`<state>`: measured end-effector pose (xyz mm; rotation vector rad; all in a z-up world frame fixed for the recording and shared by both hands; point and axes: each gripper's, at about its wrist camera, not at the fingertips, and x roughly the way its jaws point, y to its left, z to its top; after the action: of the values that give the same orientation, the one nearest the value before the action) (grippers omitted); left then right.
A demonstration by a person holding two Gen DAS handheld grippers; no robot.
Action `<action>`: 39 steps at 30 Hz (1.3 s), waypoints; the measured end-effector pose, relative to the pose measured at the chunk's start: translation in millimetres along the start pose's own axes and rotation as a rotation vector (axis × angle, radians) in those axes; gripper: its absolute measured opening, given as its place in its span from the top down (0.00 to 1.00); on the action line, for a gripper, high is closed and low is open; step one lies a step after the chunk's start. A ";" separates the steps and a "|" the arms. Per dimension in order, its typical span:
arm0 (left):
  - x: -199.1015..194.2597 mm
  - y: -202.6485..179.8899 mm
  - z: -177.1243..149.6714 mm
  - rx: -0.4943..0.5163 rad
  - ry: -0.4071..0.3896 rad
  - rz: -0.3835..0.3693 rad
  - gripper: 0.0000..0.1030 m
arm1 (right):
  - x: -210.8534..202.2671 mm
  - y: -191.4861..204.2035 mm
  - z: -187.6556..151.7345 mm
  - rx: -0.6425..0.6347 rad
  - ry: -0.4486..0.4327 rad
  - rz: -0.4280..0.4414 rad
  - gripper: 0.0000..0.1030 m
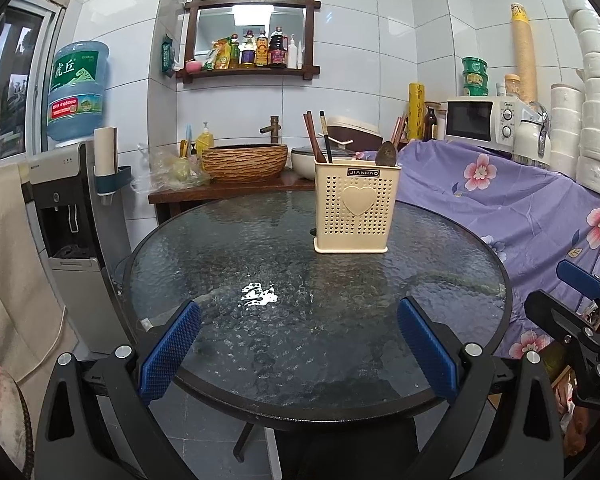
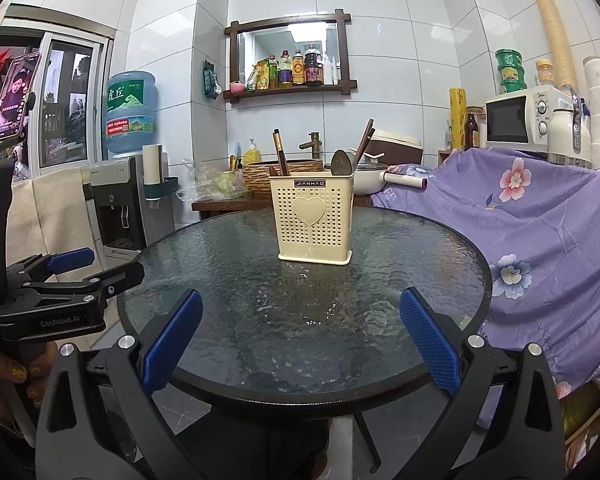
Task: Organize utensils
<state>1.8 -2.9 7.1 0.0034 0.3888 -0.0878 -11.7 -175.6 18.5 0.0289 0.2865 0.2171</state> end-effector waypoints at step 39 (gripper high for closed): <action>4.1 5.4 -1.6 0.003 0.029 0.010 0.06 | 4.5 -1.4 -3.2 0.009 0.019 0.003 0.06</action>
<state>5.5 2.1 4.0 0.0095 0.4178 -0.0787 -8.1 -176.0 14.2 0.0362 0.3064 0.2187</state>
